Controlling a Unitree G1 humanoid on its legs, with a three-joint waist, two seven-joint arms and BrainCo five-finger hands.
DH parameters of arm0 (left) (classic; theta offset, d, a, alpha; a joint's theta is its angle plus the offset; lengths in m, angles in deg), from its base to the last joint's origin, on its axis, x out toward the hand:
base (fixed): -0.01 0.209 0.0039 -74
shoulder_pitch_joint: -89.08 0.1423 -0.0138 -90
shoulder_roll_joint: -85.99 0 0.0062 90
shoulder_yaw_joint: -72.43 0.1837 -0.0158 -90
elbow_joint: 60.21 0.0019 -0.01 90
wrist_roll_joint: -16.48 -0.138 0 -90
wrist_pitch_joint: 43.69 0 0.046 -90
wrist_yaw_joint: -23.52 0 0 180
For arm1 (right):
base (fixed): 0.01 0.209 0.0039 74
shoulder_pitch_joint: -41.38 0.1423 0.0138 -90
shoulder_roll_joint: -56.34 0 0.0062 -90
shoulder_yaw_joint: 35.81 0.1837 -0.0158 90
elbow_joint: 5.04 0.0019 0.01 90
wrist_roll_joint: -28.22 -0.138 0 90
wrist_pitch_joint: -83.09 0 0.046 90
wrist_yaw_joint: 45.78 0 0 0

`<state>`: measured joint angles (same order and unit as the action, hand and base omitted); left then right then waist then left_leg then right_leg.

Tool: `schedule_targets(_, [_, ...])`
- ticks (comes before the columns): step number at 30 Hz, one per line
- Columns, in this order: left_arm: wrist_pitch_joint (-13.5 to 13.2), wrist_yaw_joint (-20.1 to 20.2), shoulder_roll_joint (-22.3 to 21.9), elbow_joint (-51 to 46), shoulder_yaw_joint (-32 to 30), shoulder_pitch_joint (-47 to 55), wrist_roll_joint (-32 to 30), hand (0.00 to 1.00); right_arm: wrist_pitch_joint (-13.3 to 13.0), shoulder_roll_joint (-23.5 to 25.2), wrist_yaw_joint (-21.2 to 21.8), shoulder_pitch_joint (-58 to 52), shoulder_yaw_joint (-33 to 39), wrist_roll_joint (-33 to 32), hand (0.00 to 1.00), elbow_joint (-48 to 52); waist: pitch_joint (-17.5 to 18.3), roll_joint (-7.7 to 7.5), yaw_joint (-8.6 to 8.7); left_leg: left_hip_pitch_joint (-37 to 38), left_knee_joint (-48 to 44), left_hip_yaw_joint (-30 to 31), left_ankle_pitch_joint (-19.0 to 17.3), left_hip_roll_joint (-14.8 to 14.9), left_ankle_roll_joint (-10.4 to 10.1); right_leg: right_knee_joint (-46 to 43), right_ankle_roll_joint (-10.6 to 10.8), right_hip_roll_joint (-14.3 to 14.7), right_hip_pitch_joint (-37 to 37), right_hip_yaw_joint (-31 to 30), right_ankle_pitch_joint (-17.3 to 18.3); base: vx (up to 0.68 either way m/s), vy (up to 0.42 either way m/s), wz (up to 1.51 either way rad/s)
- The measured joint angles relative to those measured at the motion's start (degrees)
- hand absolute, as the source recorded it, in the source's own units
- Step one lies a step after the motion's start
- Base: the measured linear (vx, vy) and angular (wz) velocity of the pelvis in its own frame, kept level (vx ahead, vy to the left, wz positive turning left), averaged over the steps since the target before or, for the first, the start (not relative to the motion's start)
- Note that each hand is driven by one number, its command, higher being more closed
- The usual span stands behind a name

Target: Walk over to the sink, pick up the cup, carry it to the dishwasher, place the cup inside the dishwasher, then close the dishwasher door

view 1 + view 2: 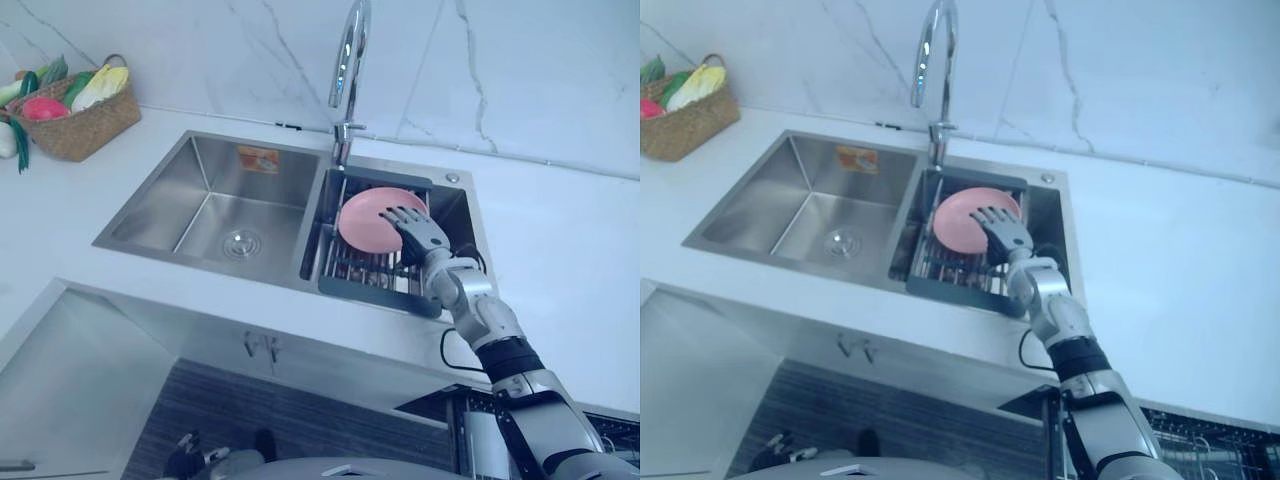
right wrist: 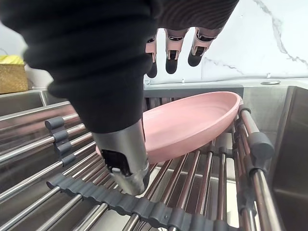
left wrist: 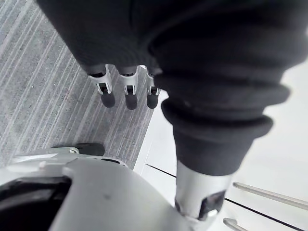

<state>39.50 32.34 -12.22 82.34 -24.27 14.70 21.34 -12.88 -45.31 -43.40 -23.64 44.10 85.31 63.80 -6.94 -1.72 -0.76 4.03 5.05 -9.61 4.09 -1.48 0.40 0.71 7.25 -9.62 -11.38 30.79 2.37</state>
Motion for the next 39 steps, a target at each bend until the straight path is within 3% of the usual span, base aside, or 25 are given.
schedule_targets(9, [-0.1,0.0,0.0,0.1,0.0,0.0,0.0,0.0,1.3,0.1,-4.3,0.0,-0.5,2.6,0.0,-0.8,0.0,0.01,-0.21,-0.6,0.0,0.5,0.0,-0.1,0.0,0.1,0.0,0.0,0.1,1.1,0.0,0.0,-0.001,0.03])
schedule_targets(32, [-0.8,0.2,0.2,-0.2,1.2,-0.3,2.1,0.0,6.2,0.1,-6.5,3.1,-3.2,8.6,0.0,-10.4,0.0,0.04,-2.51,-3.2,0.0,2.5,0.4,-0.5,0.3,-0.2,-0.1,0.0,2.0,1.7,0.3,0.0,-0.004,0.03])
schedule_targets(33, [-0.8,0.2,0.2,-0.2,1.4,-0.3,2.3,0.0,6.2,0.2,-6.6,3.1,-3.3,8.6,1.0,-11.4,0.0,0.03,-2.64,-3.2,0.0,2.6,0.4,-0.6,0.3,-0.2,-0.1,-0.1,2.1,1.8,0.3,0.0,0.0,0.0])
schedule_targets(39, [-0.8,0.1,0.3,-0.2,2.0,-0.3,2.9,0.0,6.2,0.1,-6.8,3.8,-3.4,8.7,1.0,-11.5,-0.5,0.16,-2.7,-3.3,0.0,2.9,0.4,-0.7,0.2,-0.2,-0.1,-0.1,2.0,2.0,0.4,0.0,0.0,0.0])
